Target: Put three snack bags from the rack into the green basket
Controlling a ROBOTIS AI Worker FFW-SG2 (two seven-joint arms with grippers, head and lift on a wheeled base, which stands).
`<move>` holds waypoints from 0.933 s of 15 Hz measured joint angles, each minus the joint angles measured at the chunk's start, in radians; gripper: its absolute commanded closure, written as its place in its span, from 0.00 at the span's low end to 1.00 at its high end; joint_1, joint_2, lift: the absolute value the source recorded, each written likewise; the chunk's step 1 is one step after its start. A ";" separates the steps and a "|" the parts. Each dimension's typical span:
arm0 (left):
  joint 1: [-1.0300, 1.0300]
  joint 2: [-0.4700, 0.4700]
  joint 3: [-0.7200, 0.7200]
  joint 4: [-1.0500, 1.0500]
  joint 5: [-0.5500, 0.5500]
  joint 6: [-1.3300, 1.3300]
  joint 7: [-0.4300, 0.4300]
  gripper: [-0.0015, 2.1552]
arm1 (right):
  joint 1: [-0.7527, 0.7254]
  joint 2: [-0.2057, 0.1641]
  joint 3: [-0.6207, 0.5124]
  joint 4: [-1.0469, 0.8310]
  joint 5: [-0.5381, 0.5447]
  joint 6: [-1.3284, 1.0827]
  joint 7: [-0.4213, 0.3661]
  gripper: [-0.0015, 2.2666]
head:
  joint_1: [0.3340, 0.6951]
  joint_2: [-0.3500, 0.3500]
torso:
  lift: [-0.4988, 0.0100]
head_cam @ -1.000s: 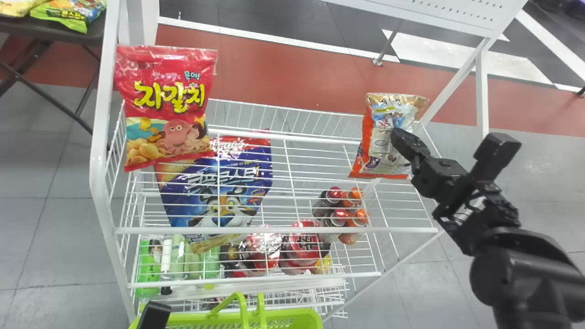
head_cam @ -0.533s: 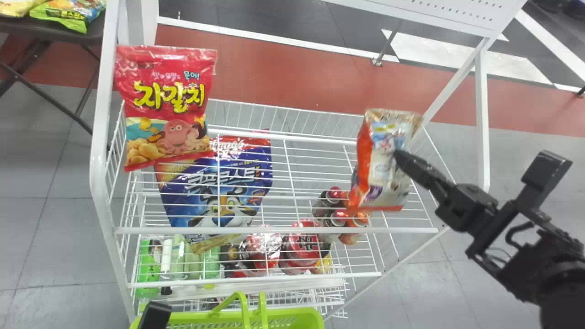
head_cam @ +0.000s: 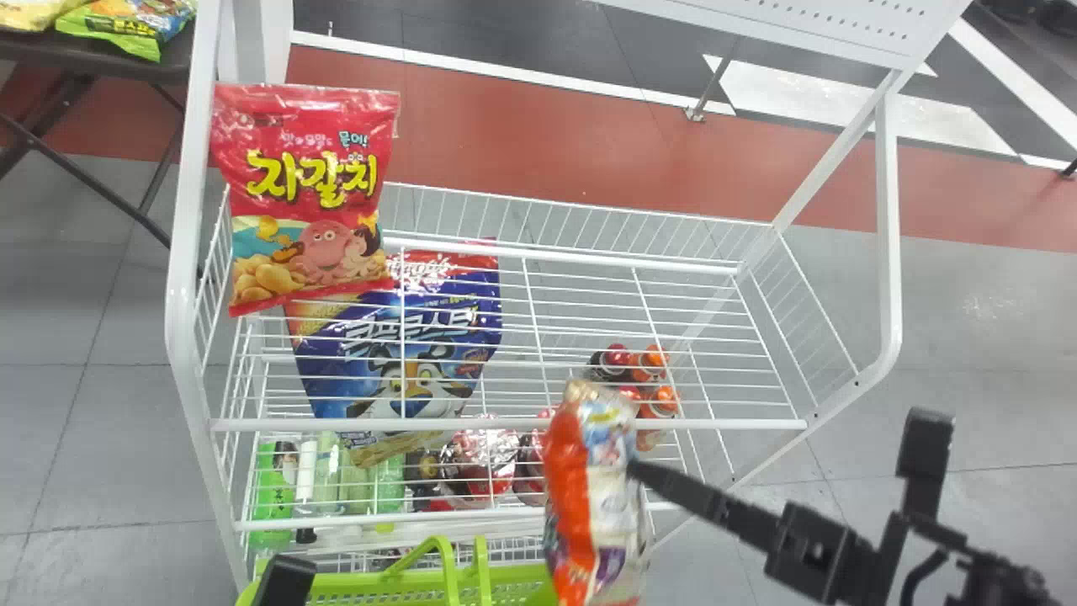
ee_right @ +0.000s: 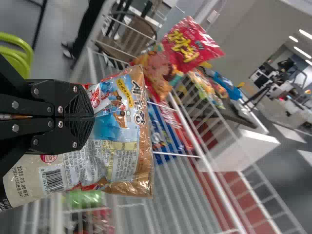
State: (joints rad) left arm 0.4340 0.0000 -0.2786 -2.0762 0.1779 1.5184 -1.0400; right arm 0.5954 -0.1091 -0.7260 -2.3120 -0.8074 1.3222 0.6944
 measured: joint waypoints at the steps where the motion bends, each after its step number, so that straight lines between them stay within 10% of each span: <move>1: -0.001 0.000 0.001 0.002 0.000 0.000 0.000 0.73 | 0.015 0.008 0.000 0.015 -0.021 0.069 0.017 0.99 | 1.00 0.00 | 0.98; 14: -0.006 0.000 -0.010 -0.005 0.000 0.008 0.006 0.73 | 0.054 -0.015 0.204 0.277 0.180 -0.049 -0.063 0.99 | 1.00 0.00 | 0.98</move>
State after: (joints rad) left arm 0.4283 0.0000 -0.2885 -2.0814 0.1779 1.5267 -1.0341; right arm 0.6489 -0.1237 -0.5216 -2.0347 -0.6278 1.2729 0.6316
